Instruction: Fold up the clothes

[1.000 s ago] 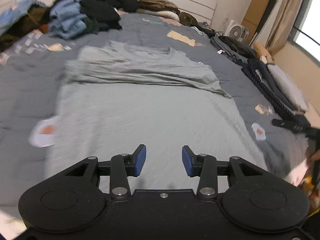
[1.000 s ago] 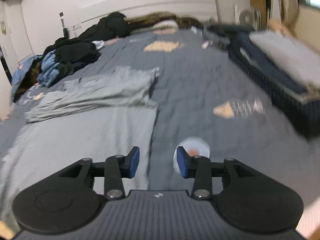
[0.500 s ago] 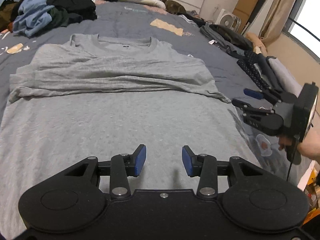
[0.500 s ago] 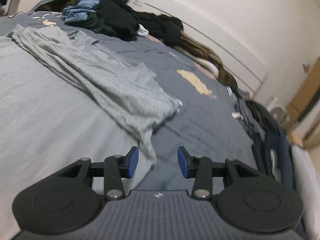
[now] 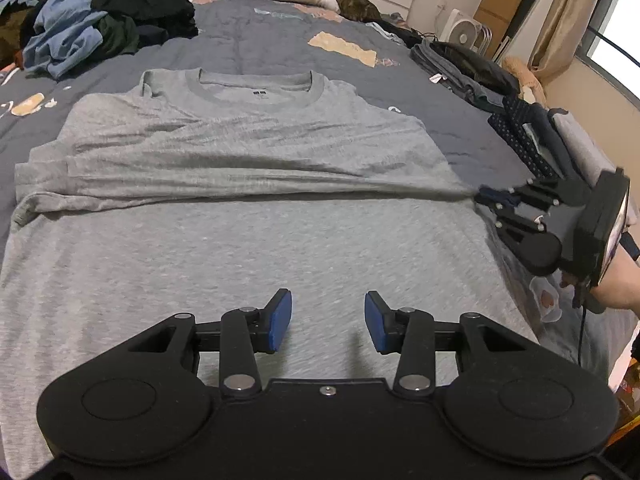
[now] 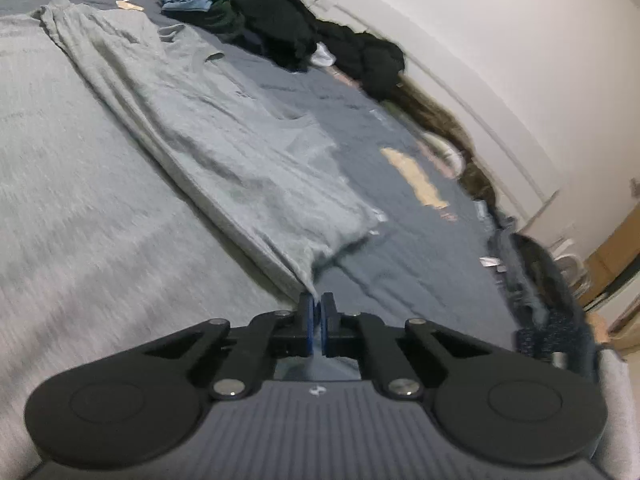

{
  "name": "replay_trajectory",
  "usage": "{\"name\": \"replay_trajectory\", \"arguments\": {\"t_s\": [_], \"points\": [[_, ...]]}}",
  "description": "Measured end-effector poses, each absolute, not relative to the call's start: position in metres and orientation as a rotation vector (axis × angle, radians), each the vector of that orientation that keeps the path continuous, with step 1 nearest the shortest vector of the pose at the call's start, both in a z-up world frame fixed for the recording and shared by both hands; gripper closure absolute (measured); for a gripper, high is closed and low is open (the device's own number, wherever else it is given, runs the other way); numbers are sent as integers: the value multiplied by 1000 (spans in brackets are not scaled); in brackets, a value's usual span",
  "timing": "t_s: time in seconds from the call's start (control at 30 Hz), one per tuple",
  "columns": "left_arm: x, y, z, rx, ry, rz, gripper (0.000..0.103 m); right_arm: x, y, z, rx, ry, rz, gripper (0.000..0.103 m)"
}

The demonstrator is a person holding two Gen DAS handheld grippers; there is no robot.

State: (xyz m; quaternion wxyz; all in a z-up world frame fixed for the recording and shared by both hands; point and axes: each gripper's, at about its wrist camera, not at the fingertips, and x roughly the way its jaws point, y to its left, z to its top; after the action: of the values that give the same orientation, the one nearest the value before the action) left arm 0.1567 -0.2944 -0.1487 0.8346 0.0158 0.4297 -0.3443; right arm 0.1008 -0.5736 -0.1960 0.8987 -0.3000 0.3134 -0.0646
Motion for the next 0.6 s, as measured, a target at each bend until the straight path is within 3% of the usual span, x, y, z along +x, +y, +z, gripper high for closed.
{"name": "replay_trajectory", "arguments": {"t_s": [0.2, 0.33, 0.47, 0.6], "points": [[155, -293, -151, 35, 907, -733, 62, 84, -591, -202, -564, 725, -153, 101], [157, -296, -156, 43, 922, -731, 62, 82, -587, -184, -449, 655, -148, 93], [159, -296, -158, 35, 923, -738, 62, 97, -571, -181, -519, 627, -80, 61], [162, -297, -161, 36, 935, -735, 62, 114, -563, -197, -627, 650, -47, 59]]}}
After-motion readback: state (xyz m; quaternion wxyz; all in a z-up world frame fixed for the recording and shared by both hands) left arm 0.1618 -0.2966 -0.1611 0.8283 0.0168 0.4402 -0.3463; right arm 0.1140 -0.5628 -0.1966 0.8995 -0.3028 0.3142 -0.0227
